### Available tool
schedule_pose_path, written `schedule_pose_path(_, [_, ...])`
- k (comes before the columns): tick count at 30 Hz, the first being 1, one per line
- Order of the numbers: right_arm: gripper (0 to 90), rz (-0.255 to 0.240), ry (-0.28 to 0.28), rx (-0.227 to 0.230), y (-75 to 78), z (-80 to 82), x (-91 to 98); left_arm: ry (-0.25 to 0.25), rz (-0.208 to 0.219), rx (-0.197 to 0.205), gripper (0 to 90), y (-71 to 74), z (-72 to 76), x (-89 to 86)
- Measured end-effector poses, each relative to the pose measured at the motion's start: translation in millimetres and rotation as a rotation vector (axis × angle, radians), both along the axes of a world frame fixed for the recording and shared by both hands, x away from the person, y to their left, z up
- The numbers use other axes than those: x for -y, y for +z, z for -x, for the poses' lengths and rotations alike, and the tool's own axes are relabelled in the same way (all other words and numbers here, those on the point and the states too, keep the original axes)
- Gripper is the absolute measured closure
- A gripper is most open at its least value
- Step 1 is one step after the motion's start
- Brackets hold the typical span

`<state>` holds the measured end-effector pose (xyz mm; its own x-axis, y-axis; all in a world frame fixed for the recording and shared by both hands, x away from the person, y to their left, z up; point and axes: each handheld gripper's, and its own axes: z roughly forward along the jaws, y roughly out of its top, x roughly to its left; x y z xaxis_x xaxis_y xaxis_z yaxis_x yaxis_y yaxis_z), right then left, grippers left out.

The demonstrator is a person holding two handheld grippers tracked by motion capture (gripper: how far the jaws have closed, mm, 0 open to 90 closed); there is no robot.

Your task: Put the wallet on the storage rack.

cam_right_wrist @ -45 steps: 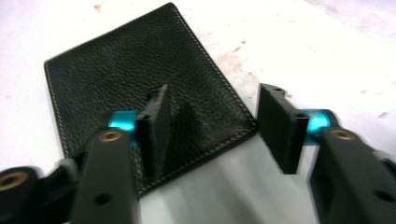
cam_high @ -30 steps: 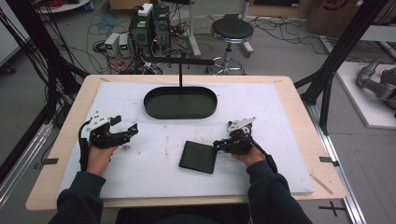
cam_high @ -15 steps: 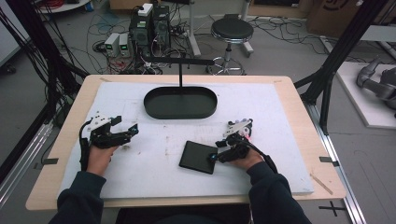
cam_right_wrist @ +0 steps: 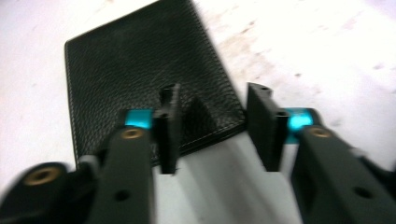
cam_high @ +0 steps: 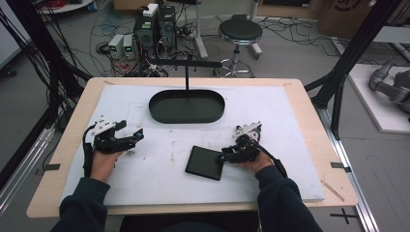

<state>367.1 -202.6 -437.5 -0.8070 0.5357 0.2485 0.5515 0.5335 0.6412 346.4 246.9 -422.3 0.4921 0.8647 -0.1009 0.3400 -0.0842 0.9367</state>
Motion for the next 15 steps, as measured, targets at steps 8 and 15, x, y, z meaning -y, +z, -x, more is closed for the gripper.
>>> schedule_pose_path(8, [82.1,-0.048,-0.019,0.040,8.0,1.8,6.6,0.003,0.001,0.002,19.8,0.4,0.4,-0.4])
schedule_pose_path(15, [84.2,-0.075,-0.049,0.185,22.6,7.9,10.2,0.005,0.001,0.002,19.8,0.4,0.3,-1.1])
